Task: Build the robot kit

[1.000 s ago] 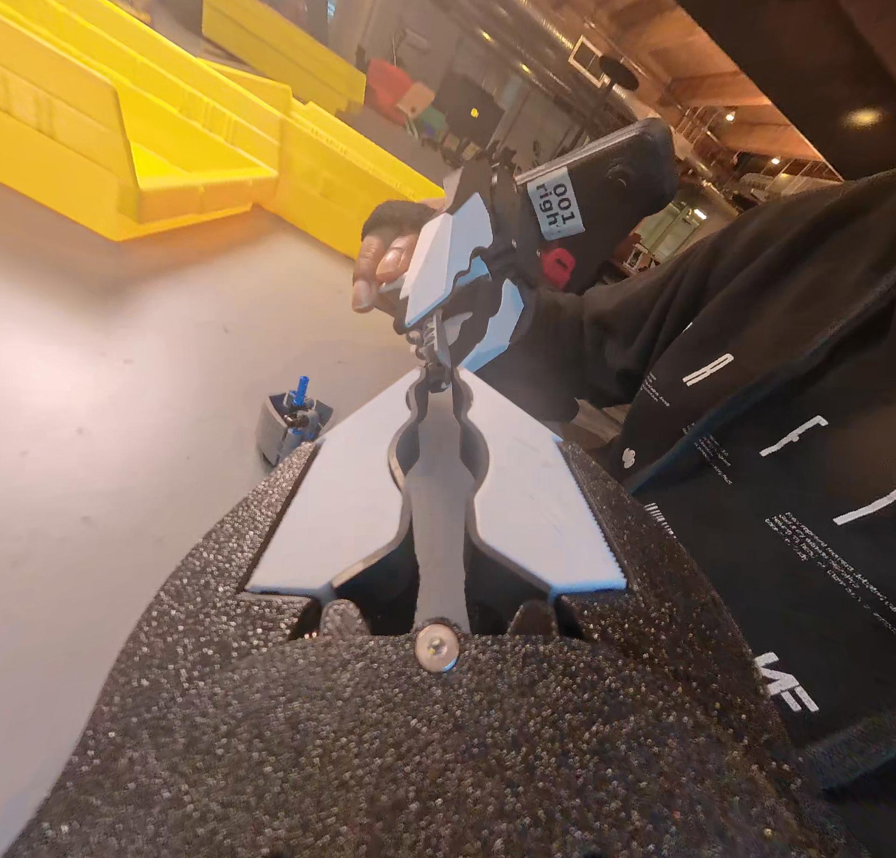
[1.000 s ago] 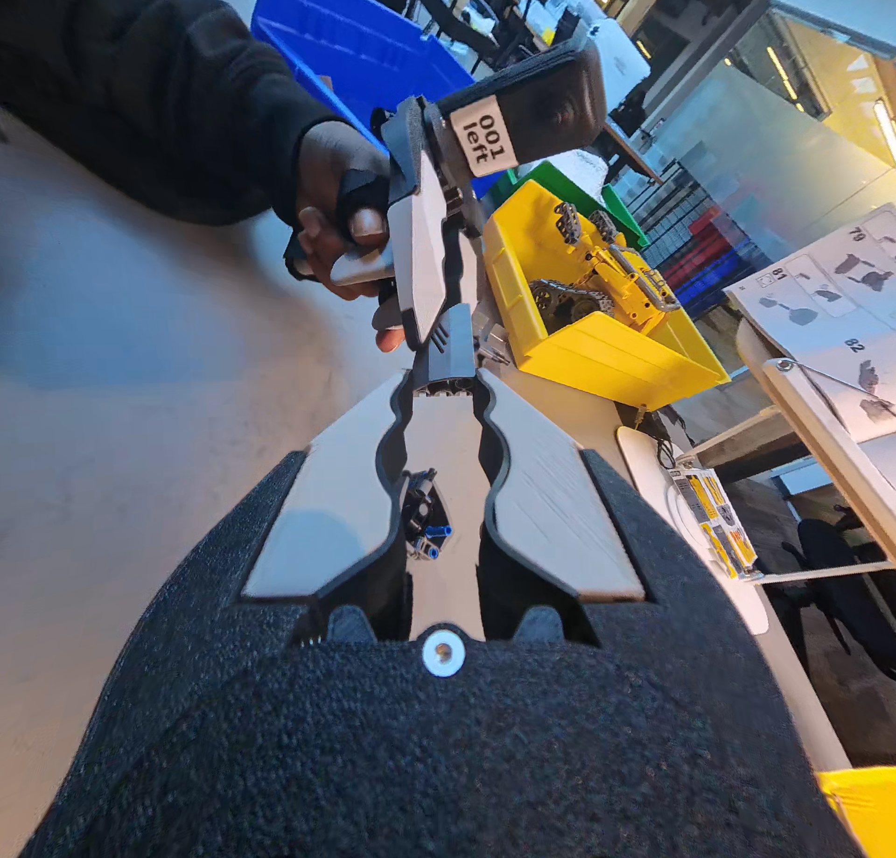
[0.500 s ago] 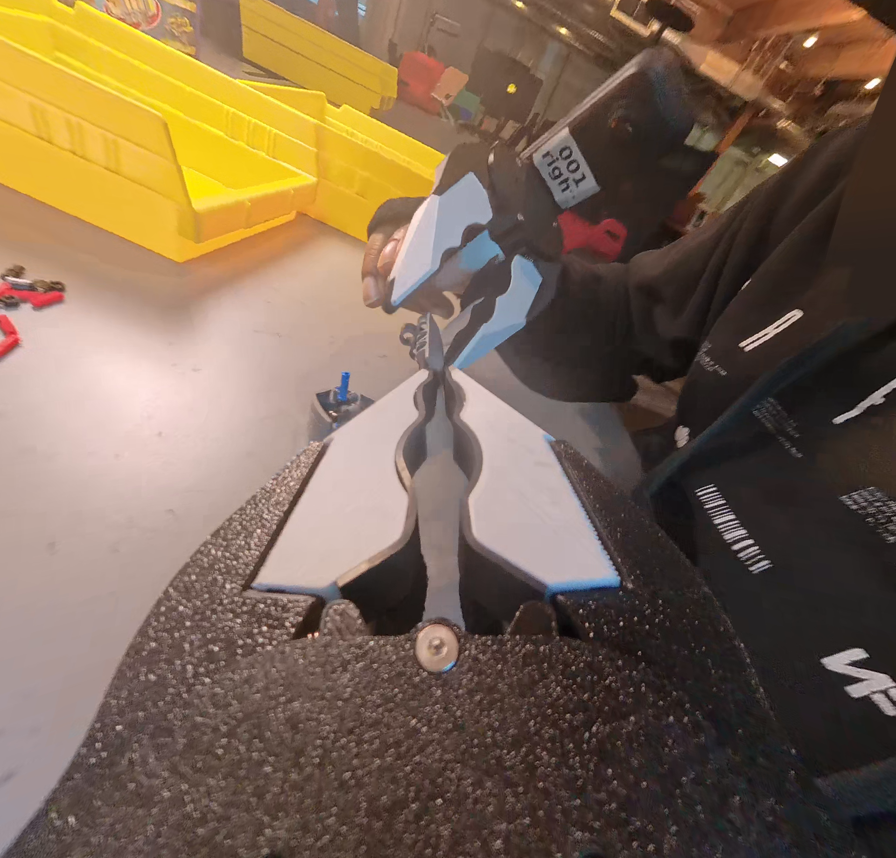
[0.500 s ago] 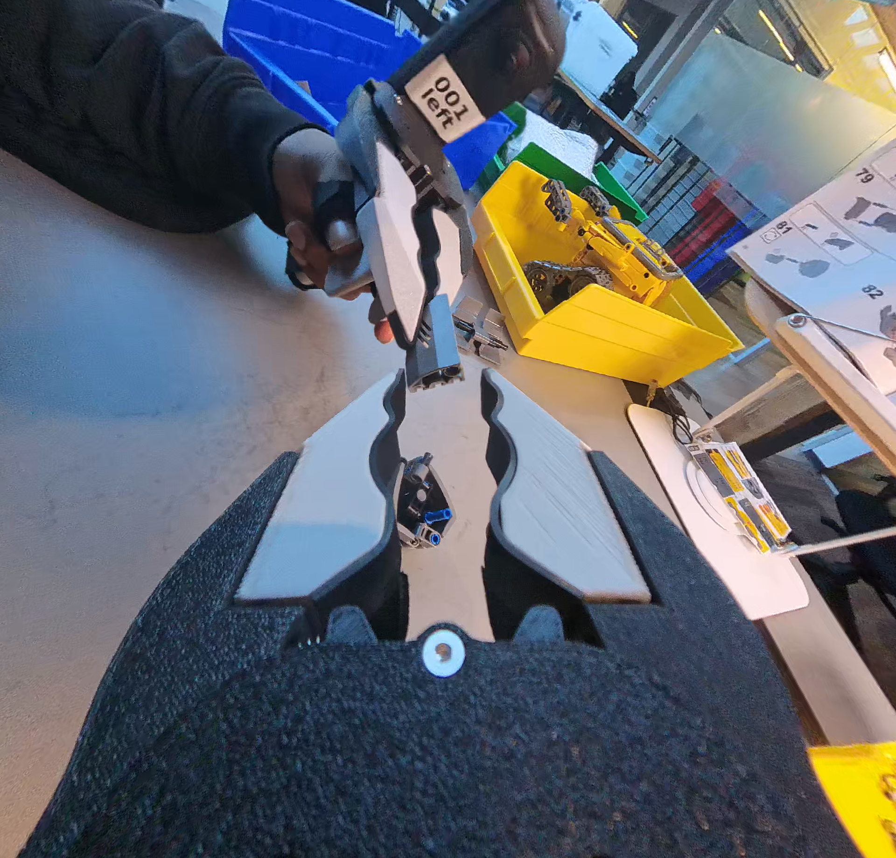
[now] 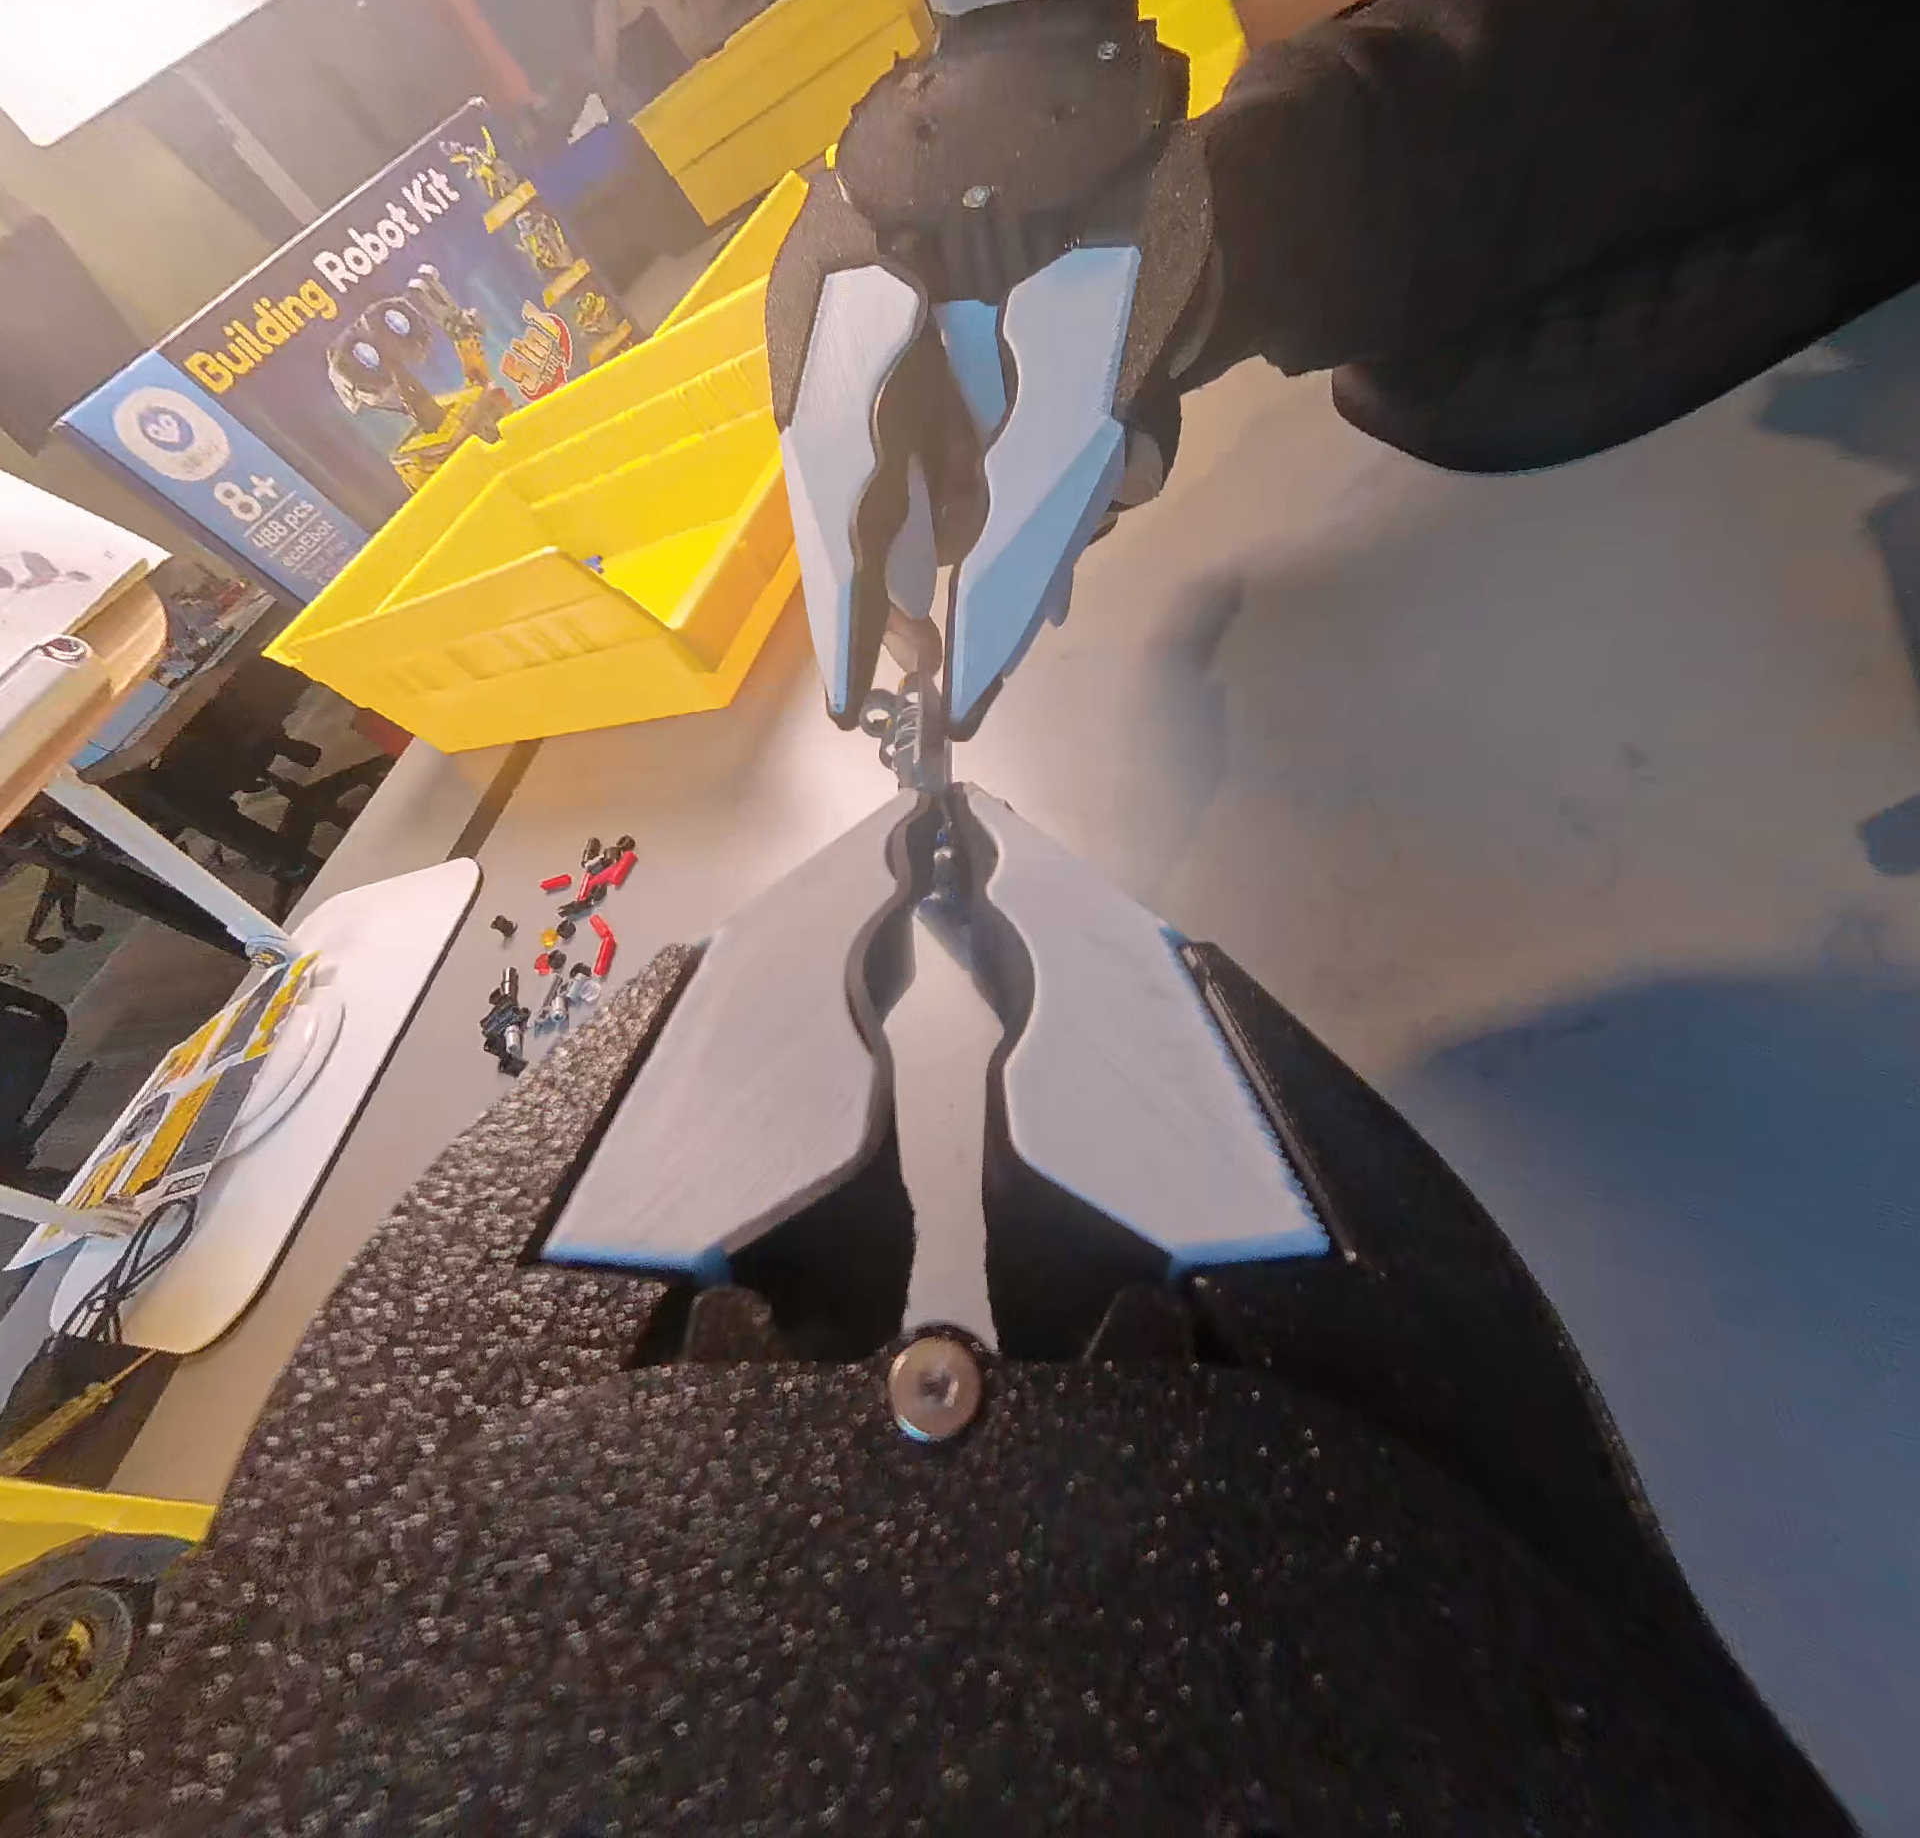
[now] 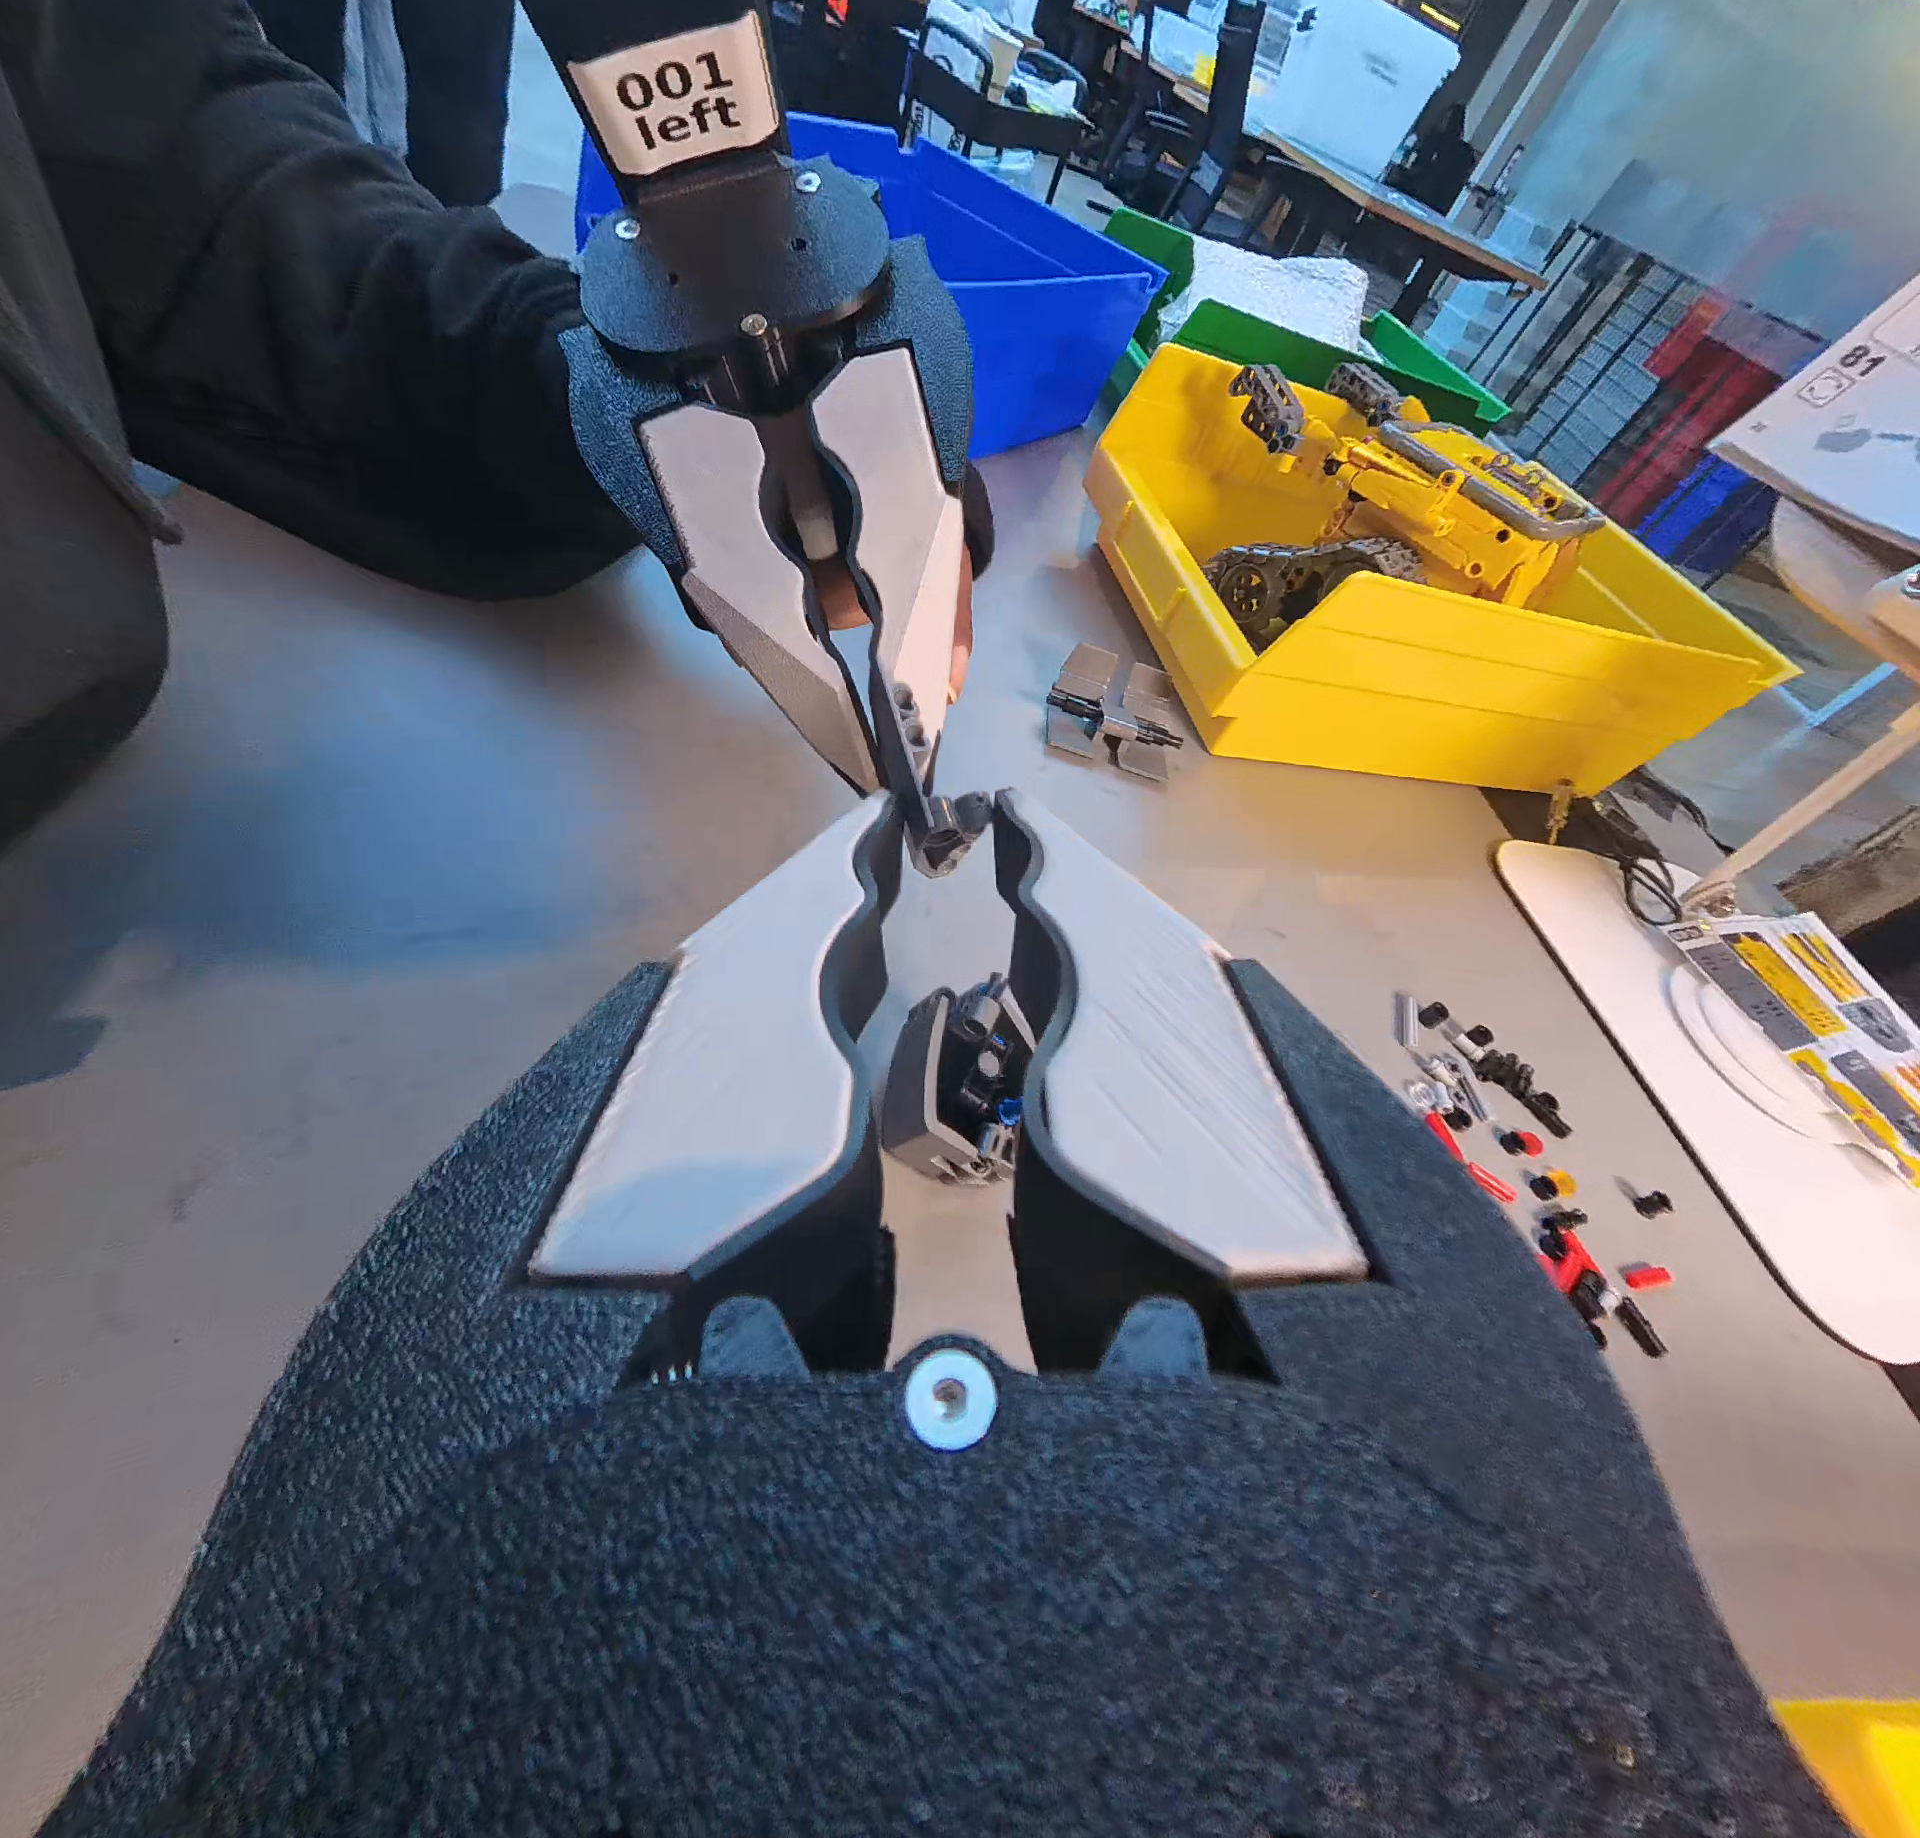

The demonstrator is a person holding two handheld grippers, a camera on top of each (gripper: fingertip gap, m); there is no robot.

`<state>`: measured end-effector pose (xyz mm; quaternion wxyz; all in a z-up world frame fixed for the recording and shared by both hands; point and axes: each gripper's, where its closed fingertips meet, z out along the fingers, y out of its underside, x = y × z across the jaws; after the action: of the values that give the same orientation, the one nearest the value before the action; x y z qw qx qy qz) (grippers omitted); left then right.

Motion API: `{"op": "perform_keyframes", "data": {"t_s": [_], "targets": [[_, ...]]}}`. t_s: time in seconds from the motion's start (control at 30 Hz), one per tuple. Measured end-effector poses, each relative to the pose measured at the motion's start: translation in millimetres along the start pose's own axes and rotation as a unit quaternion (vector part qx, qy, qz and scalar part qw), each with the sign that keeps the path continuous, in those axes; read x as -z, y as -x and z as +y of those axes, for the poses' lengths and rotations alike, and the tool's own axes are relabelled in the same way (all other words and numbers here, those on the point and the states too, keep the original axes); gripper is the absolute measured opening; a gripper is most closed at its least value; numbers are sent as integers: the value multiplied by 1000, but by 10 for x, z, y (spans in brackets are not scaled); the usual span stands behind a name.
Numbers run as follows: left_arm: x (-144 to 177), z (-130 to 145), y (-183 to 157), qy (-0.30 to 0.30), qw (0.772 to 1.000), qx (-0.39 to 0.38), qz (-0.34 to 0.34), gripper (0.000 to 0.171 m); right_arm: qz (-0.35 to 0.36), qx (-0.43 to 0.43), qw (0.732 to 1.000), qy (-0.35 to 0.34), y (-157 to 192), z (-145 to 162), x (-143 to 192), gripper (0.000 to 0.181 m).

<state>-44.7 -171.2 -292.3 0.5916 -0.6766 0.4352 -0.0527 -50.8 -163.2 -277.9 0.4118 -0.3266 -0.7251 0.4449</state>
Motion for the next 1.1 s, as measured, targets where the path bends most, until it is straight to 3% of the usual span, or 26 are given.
{"op": "perform_keyframes", "data": {"t_s": [0.3,0.7,0.83,1.1], "targets": [[25,-54,-13,-32,995,87,39,2,-3,6,1000,-4,15,-4,-6,16],[-32,66,-15,30,999,11,2,1,4,18,1000,20,1,146,-47,17],[-39,87,-4,34,999,22,2,1,10,15,999,30,-19,179,-52,17],[23,195,212,44,995,82,-30,1,-13,-59,988,138,-137,645,129,62]]}}
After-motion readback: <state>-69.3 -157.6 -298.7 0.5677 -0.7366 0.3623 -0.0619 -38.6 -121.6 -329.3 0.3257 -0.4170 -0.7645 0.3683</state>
